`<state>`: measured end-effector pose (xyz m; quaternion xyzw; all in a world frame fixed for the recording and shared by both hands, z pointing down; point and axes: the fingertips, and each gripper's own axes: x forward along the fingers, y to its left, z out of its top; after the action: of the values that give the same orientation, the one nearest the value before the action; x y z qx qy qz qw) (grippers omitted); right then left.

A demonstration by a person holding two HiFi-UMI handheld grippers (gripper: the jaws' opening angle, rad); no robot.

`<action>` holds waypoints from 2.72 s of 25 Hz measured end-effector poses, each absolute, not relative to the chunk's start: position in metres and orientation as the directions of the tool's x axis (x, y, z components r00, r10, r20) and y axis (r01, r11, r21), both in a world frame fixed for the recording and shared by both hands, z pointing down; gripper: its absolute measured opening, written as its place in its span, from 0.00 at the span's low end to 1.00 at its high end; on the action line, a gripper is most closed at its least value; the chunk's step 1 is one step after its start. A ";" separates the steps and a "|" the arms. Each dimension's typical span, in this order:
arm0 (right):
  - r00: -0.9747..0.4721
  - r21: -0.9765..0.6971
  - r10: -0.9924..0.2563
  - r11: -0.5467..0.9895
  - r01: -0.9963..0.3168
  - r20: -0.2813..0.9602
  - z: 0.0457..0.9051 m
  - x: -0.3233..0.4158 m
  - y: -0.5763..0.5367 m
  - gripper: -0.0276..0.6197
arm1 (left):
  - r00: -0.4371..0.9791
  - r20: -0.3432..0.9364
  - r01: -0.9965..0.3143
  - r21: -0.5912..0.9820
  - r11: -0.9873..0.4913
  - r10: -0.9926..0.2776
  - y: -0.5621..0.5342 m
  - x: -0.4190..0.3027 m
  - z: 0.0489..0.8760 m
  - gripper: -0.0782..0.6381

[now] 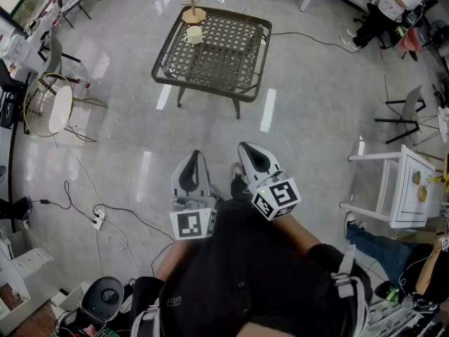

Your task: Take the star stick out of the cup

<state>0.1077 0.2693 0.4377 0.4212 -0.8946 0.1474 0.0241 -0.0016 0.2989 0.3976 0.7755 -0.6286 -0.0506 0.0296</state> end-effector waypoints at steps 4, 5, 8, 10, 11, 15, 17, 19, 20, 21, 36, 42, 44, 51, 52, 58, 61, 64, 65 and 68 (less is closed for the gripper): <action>-0.641 -0.246 -0.748 0.597 -0.764 0.174 0.438 0.111 0.267 0.06 | 0.203 -0.043 -0.972 0.109 -0.206 -0.978 0.296 0.001 0.396 0.13; -0.641 -0.245 -0.747 0.598 -0.763 0.175 0.438 0.112 0.266 0.06 | 0.202 -0.042 -0.973 0.108 -0.206 -0.978 0.294 0.002 0.397 0.13; -0.643 -0.246 -0.744 0.599 -0.762 0.181 0.441 0.117 0.262 0.06 | 0.202 -0.036 -0.973 0.105 -0.205 -0.979 0.290 0.007 0.400 0.13; -0.643 -0.257 -0.744 0.595 -0.761 0.181 0.443 0.121 0.258 0.06 | 0.205 -0.032 -0.973 0.104 -0.207 -0.978 0.286 0.012 0.403 0.13; -0.643 -0.266 -0.745 0.592 -0.761 0.179 0.443 0.124 0.255 0.06 | 0.204 -0.029 -0.973 0.106 -0.206 -0.978 0.284 0.014 0.404 0.13; -0.647 -0.284 -0.745 0.592 -0.754 0.166 0.441 0.134 0.243 0.06 | 0.192 -0.036 -0.975 0.108 -0.194 -0.981 0.275 0.022 0.402 0.13; -0.652 -0.283 -0.741 0.598 -0.750 0.161 0.439 0.139 0.235 0.06 | 0.185 -0.041 -0.976 0.106 -0.188 -0.982 0.268 0.027 0.399 0.13; -0.659 -0.283 -0.736 0.606 -0.744 0.157 0.439 0.143 0.227 0.06 | 0.179 -0.041 -0.978 0.101 -0.182 -0.983 0.260 0.033 0.399 0.13; -0.663 -0.283 -0.731 0.610 -0.740 0.158 0.440 0.145 0.223 0.06 | 0.177 -0.041 -0.979 0.099 -0.180 -0.983 0.255 0.036 0.399 0.13; -0.668 -0.281 -0.726 0.616 -0.736 0.161 0.441 0.147 0.218 0.06 | 0.175 -0.042 -0.979 0.098 -0.178 -0.984 0.250 0.039 0.399 0.13; -0.746 -0.295 -0.645 0.689 -0.662 0.165 0.454 0.162 0.143 0.06 | 0.114 -0.013 -0.992 0.061 -0.115 -0.993 0.189 0.074 0.405 0.13; -0.743 -0.291 -0.642 0.686 -0.666 0.189 0.461 0.138 0.102 0.06 | 0.088 0.011 -0.994 0.072 -0.087 -0.996 0.147 0.044 0.415 0.13; -0.733 -0.285 -0.653 0.677 -0.678 0.193 0.463 0.129 0.084 0.06 | 0.093 0.007 -0.992 0.083 -0.092 -0.996 0.127 0.032 0.416 0.13; -0.676 -0.266 -0.709 0.625 -0.734 0.200 0.454 0.078 0.009 0.06 | 0.158 -0.029 -0.985 0.070 -0.160 -0.987 0.043 -0.029 0.399 0.13; -0.666 -0.266 -0.717 0.615 -0.743 0.204 0.452 0.070 -0.001 0.06 | 0.170 -0.038 -0.983 0.071 -0.172 -0.985 0.032 -0.039 0.395 0.13; -0.596 -0.267 -0.768 0.539 -0.799 0.233 0.453 0.024 -0.056 0.06 | 0.231 -0.026 -0.965 0.122 -0.232 -0.973 -0.032 -0.092 0.391 0.13; -0.554 -0.284 -0.788 0.485 -0.827 0.270 0.466 0.005 -0.076 0.06 | 0.281 -0.002 -0.952 0.127 -0.279 -0.960 -0.055 -0.114 0.404 0.13; -0.516 -0.297 -0.805 0.436 -0.849 0.294 0.477 -0.008 -0.092 0.06 | 0.327 -0.006 -0.936 0.133 -0.325 -0.945 -0.072 -0.132 0.407 0.13; -0.505 -0.300 -0.811 0.423 -0.855 0.295 0.478 -0.013 -0.099 0.06 | 0.335 -0.009 -0.933 0.138 -0.333 -0.942 -0.079 -0.138 0.406 0.13; -0.477 -0.309 -0.826 0.389 -0.868 0.300 0.483 -0.023 -0.116 0.06 | 0.347 -0.011 -0.927 0.146 -0.345 -0.938 -0.095 -0.154 0.406 0.13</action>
<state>-0.0231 -0.1162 0.4830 0.5089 -0.8320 0.2156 0.0485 -0.1538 -0.0949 0.4060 0.8187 -0.5695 -0.0465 0.0571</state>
